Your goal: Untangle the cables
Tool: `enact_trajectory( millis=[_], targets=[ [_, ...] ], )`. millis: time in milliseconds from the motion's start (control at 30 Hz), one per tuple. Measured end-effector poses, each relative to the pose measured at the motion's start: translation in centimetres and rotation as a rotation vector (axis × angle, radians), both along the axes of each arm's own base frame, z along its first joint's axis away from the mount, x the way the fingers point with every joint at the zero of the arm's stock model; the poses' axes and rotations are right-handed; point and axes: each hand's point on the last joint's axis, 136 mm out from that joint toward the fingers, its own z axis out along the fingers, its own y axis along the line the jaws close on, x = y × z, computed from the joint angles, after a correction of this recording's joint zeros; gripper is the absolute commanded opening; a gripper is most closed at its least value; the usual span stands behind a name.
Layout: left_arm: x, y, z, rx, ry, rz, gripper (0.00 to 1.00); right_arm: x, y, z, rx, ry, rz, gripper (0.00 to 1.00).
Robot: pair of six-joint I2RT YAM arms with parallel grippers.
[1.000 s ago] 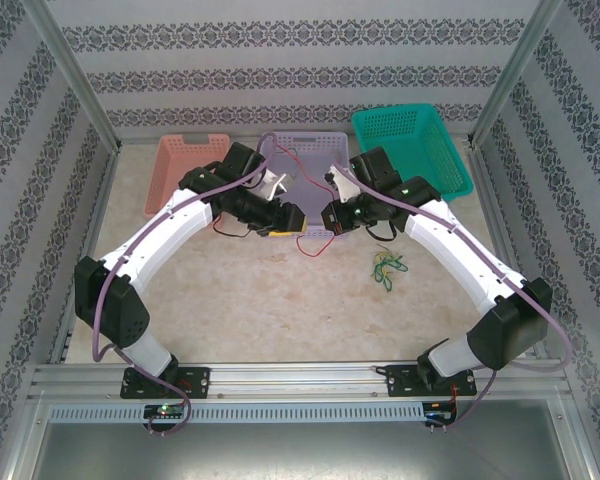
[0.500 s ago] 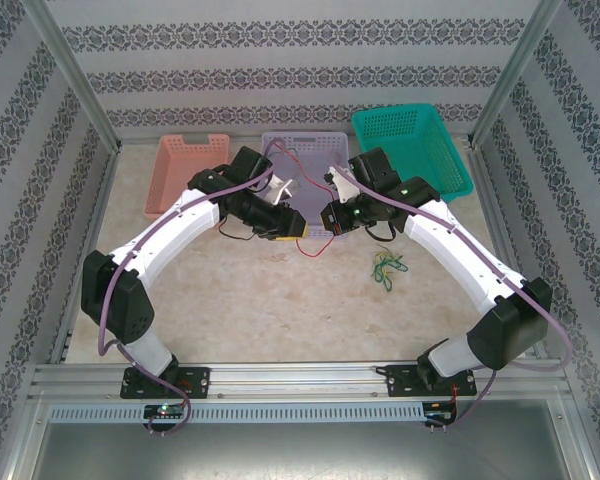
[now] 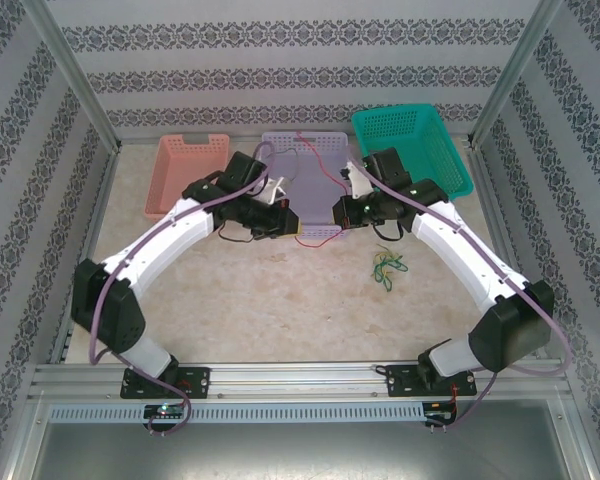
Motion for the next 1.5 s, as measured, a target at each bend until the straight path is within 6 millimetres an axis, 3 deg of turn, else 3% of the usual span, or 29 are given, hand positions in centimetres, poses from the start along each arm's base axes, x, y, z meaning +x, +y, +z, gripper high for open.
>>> enact_trajectory(
  millis=[300,433,567,700,867,967,1133,1333,1500],
  targets=[
    [-0.6,4.9,-0.9,-0.177,0.102,0.589,0.00,1.9,-4.2,-1.9,0.187,0.077,-0.404,0.00],
    [0.0,5.3,-1.5,-0.246,0.204,0.734,0.00,3.2,-4.5,-1.9,0.268,0.072,-0.512,0.00],
    [0.1,5.6,-1.7,-0.267,0.244,0.802,0.00,4.1,-4.4,-0.5,0.304,0.032,-0.521,0.00],
    [0.0,6.1,0.3,-0.280,0.201,0.809,0.03,5.3,-5.9,1.3,0.279,-0.035,-0.507,0.00],
    [0.7,4.8,4.6,-0.280,0.107,0.701,0.08,7.2,-11.8,2.2,0.206,-0.096,-0.555,0.00],
    [1.2,3.8,6.0,-0.243,0.055,0.618,0.11,8.8,-14.9,2.6,0.144,-0.123,-0.568,0.00],
    [0.7,3.5,6.4,-0.160,-0.010,0.514,0.11,12.4,-17.9,2.2,0.031,-0.139,-0.564,0.00],
    [-0.4,3.9,5.4,-0.085,-0.032,0.445,0.11,17.0,-21.5,-0.7,-0.137,-0.096,-0.611,0.00],
    [-1.5,4.6,5.9,-0.079,-0.059,0.433,0.11,19.9,-23.4,-2.6,-0.249,-0.076,-0.632,0.00]
  ],
)
